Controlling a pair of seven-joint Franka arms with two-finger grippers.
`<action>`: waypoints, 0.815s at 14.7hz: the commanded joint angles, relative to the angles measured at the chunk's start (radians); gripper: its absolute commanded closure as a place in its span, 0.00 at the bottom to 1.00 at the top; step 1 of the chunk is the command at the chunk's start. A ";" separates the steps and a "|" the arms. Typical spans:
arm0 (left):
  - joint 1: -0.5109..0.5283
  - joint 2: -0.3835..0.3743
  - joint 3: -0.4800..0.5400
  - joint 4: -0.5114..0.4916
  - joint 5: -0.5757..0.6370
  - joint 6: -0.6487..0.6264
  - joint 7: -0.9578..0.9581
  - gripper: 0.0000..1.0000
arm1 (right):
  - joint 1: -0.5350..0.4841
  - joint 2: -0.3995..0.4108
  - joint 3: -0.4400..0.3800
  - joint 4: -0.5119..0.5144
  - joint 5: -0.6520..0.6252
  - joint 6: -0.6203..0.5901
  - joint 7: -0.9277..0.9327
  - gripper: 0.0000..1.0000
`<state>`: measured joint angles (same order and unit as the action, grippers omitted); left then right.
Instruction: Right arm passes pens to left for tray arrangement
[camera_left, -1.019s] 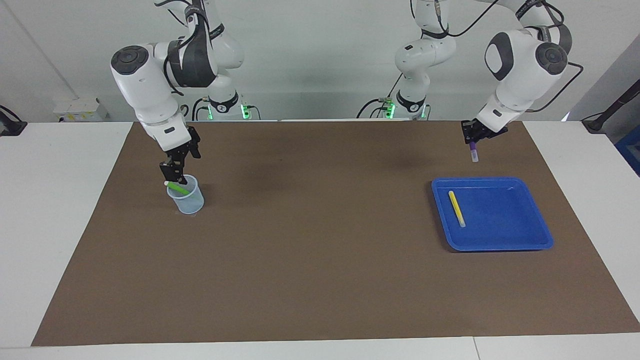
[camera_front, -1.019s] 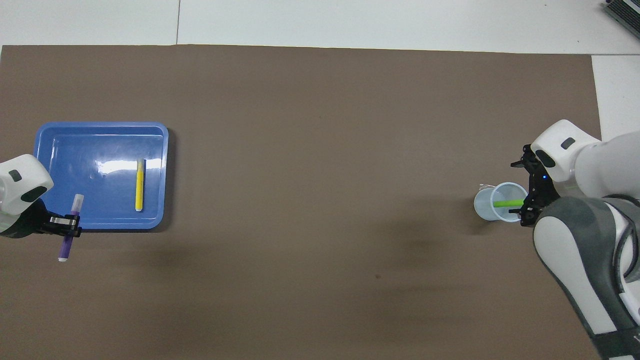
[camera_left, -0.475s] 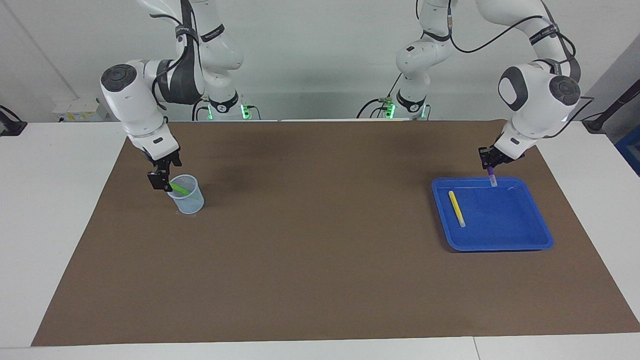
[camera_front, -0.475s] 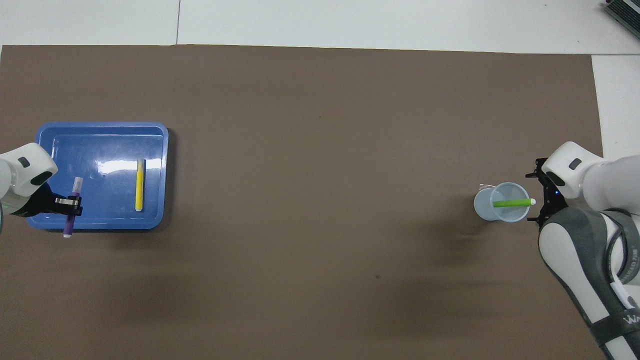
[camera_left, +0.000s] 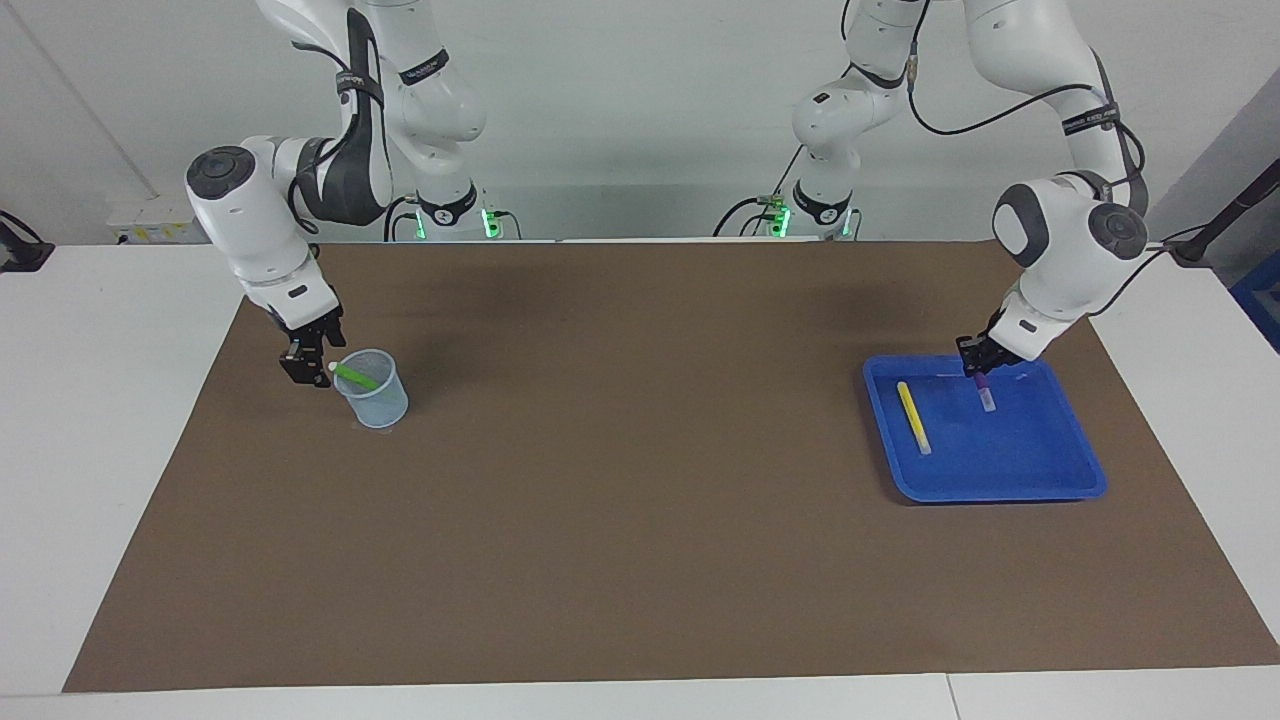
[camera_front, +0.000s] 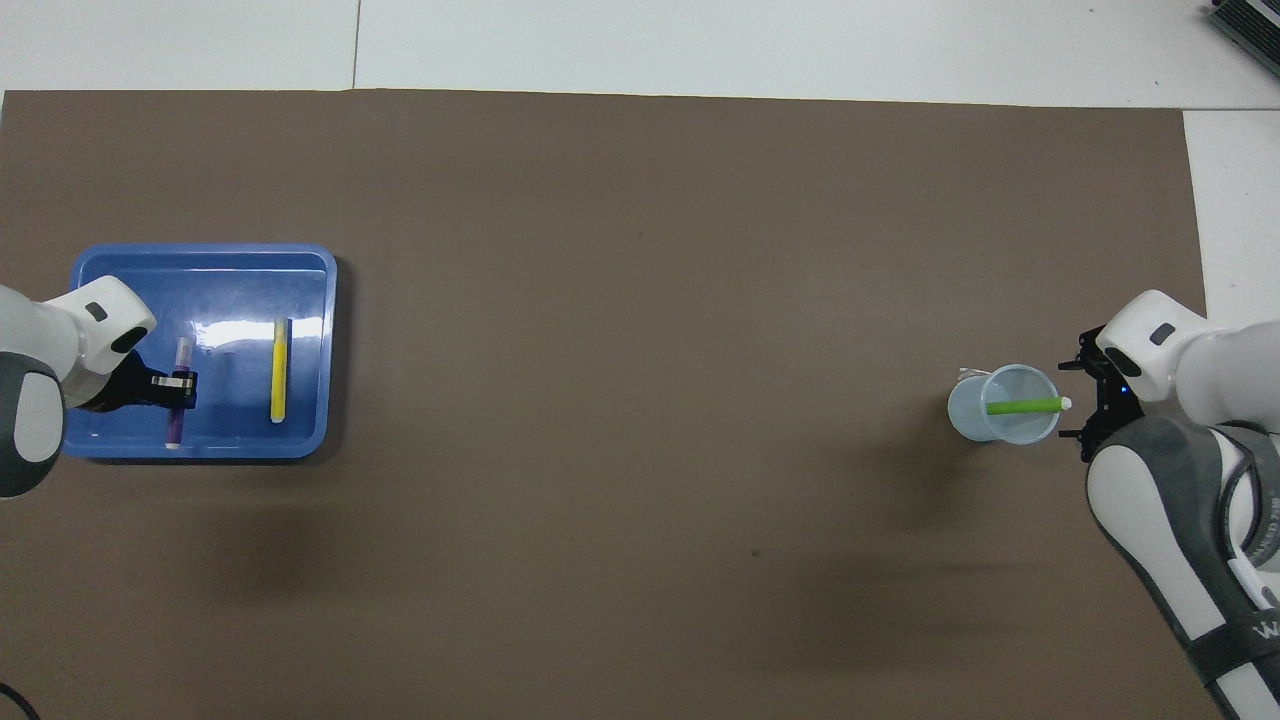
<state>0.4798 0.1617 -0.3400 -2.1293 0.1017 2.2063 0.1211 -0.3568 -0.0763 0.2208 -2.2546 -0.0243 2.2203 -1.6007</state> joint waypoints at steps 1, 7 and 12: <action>-0.012 0.050 -0.004 0.008 0.035 0.064 -0.085 1.00 | -0.010 -0.003 0.017 -0.029 -0.017 0.027 0.056 0.32; -0.020 0.107 -0.004 0.019 0.079 0.136 -0.147 1.00 | -0.008 -0.003 0.017 -0.040 -0.017 0.048 0.082 0.43; -0.024 0.116 -0.004 0.012 0.113 0.159 -0.163 0.83 | -0.008 -0.003 0.017 -0.049 -0.017 0.053 0.099 0.55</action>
<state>0.4703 0.2462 -0.3528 -2.1260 0.1795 2.3368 -0.0122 -0.3567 -0.0761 0.2274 -2.2861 -0.0243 2.2457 -1.5373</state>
